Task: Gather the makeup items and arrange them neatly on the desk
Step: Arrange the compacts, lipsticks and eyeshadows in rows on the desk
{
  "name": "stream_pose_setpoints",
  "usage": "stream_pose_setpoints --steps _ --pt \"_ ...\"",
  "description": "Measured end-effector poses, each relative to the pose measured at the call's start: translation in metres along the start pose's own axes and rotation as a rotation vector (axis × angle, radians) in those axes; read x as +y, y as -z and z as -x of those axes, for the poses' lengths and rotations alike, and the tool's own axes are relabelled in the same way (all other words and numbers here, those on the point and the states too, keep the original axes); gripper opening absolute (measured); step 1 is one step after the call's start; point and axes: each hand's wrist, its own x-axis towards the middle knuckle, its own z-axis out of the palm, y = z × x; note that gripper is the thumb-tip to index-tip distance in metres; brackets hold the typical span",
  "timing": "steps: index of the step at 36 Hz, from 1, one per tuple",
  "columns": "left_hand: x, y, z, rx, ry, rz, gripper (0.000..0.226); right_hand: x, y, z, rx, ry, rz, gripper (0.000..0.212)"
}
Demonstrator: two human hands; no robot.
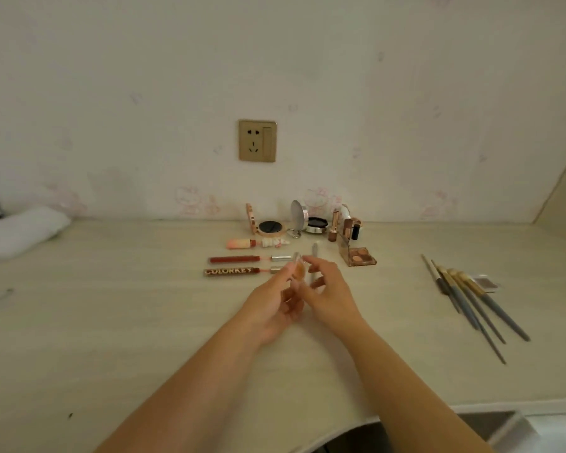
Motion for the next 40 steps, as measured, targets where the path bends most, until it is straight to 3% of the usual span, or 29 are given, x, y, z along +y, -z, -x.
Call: stream_pose_setpoints --steps 2,6,14,18,22,27,32,36,40 --pt "0.004 0.013 0.007 -0.023 0.027 0.106 0.043 -0.005 -0.016 0.001 0.013 0.049 0.007 0.044" --pt "0.007 0.028 0.013 -0.05 0.048 0.162 0.035 -0.004 -0.032 0.007 0.029 0.066 -0.007 0.044" --pt "-0.002 0.018 0.011 0.048 -0.097 -0.022 0.032 0.0 -0.021 0.012 0.073 -0.006 -0.169 0.042" --pt "-0.006 0.024 0.01 0.249 -0.356 -0.344 0.012 0.0 -0.023 0.012 0.103 0.027 -0.138 0.043" --pt "-0.006 0.034 0.011 0.322 -0.609 -0.783 0.024 0.001 -0.026 0.013 0.112 0.08 0.002 0.043" --pt "-0.008 0.029 0.014 0.257 -0.577 -0.884 0.03 0.0 -0.028 0.017 0.021 0.164 0.161 0.045" --pt "-0.002 0.035 0.012 0.247 -0.529 -0.901 0.025 -0.003 -0.035 0.021 -0.12 0.327 0.216 0.031" --pt "0.002 0.039 0.014 0.149 -0.473 -0.842 0.019 -0.001 -0.032 0.02 -0.086 0.205 0.097 0.031" --pt "-0.003 0.041 0.011 0.204 -0.49 -0.849 0.018 0.002 -0.032 0.016 -0.067 0.12 0.034 0.03"
